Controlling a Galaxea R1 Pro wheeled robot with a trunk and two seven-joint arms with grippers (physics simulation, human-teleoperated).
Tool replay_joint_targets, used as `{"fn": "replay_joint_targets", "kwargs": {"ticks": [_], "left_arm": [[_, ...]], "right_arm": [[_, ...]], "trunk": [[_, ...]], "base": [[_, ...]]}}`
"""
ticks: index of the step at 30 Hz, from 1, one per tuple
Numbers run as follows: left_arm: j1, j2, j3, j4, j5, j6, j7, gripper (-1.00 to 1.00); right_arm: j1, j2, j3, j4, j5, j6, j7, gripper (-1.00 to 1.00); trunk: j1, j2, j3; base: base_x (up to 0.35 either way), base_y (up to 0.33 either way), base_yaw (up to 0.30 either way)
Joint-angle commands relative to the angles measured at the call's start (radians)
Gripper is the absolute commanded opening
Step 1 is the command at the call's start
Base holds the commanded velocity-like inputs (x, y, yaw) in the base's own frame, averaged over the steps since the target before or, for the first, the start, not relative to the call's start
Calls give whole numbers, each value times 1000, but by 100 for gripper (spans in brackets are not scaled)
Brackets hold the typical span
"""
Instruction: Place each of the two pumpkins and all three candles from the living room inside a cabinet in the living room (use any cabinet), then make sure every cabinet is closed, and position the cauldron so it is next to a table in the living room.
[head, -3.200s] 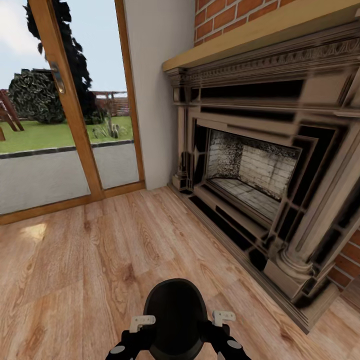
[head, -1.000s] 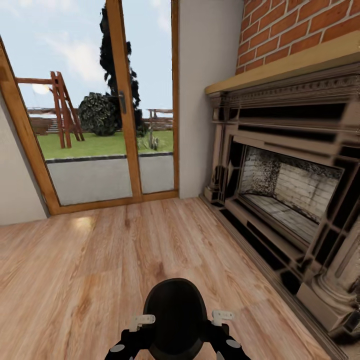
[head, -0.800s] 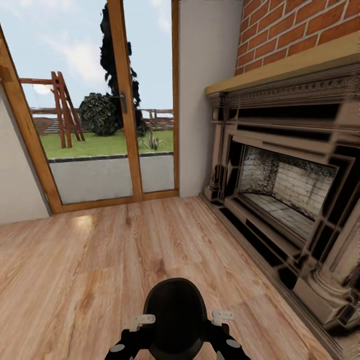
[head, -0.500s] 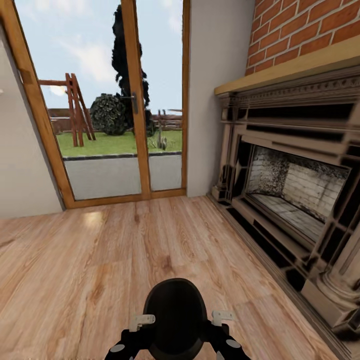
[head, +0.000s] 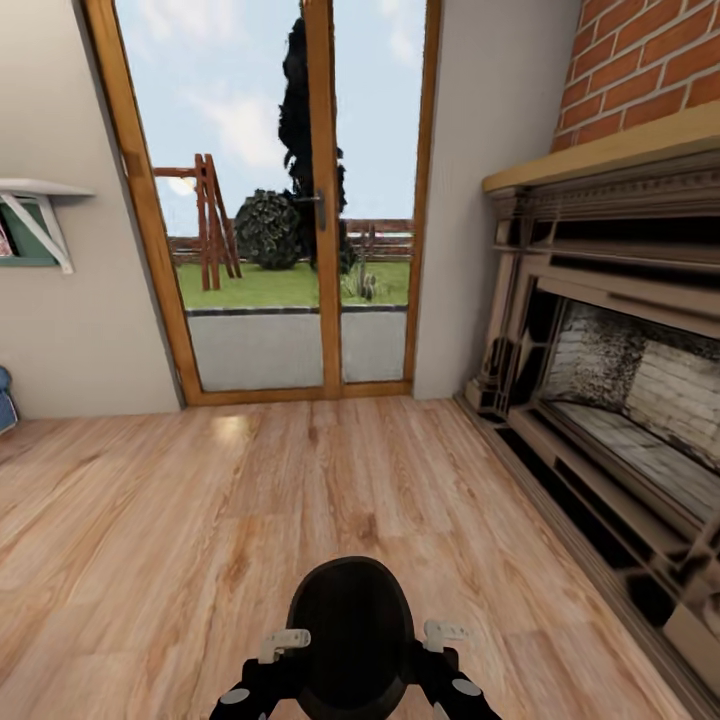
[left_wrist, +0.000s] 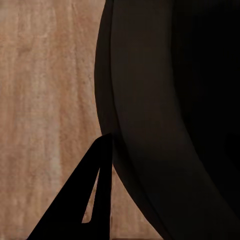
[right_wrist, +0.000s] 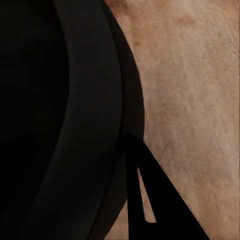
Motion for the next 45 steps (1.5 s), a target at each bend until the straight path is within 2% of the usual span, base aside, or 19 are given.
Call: {"fn": "replay_joint_targets", "kwargs": {"ticks": [1, 3, 45], "left_arm": [[-1, 0, -3, -7, 15, -47, -2, -100], [-1, 0, -4, -7, 15, -47, -2, -100], [-1, 0, -2, -7, 13, -47, -2, -100]], "right_arm": [[0, 1, 4, -2, -51, 1, -4, -100], [0, 1, 5, -2, -51, 1, -4, -100], [0, 1, 8, 1, -48, 3, -5, -100]], "trunk": [[-4, 7, 2], [-12, 21, 9], [-12, 21, 9]], "base": [[0, 0, 291], [0, 0, 291], [-31, 0, 292]]}}
